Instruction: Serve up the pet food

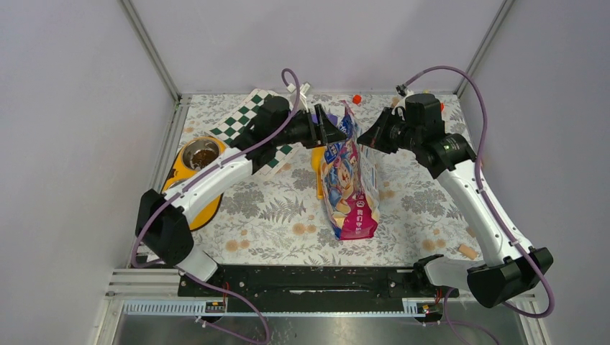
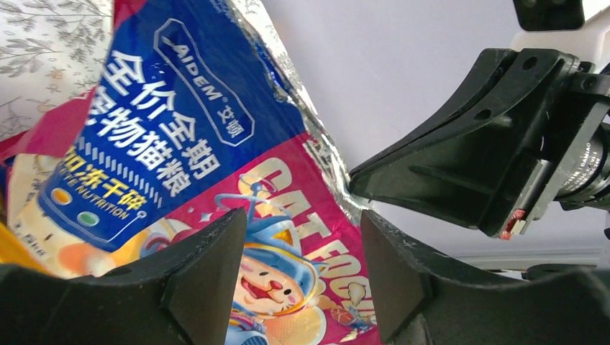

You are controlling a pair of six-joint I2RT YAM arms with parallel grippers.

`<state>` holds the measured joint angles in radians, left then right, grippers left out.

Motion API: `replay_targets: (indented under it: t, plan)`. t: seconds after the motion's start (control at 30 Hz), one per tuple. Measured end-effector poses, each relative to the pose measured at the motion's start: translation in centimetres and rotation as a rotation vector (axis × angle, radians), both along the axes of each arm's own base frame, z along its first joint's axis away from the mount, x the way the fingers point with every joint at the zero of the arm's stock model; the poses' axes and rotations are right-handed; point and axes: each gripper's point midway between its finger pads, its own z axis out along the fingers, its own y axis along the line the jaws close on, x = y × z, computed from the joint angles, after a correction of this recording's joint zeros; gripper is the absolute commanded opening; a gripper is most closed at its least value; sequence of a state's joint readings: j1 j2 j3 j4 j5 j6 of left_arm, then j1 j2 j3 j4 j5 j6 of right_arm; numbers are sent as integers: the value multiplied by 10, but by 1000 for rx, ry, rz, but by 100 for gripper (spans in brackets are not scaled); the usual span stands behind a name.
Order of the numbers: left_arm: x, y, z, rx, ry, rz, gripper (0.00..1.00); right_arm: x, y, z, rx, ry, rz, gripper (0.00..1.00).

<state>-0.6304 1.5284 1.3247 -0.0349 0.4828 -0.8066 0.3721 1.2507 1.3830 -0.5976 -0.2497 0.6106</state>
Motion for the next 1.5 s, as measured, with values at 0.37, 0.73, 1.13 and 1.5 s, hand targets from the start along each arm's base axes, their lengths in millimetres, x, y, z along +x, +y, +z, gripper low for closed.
replay_targets:
  t: [0.37,0.73,1.13,1.5]
  plan:
    - [-4,-33,-3,-19,67,-67,43,1,5,-2,28,-14,19,0]
    - [-4,-34,-2,-13,66,-68,27,1,5,-2,29,-18,18,0]
    - [-4,-32,-1,-4,37,-73,0,1,4,-2,27,-19,15,4]
    - [-5,-32,1,-6,34,-74,0,-5,10,-1,42,-15,60,39]
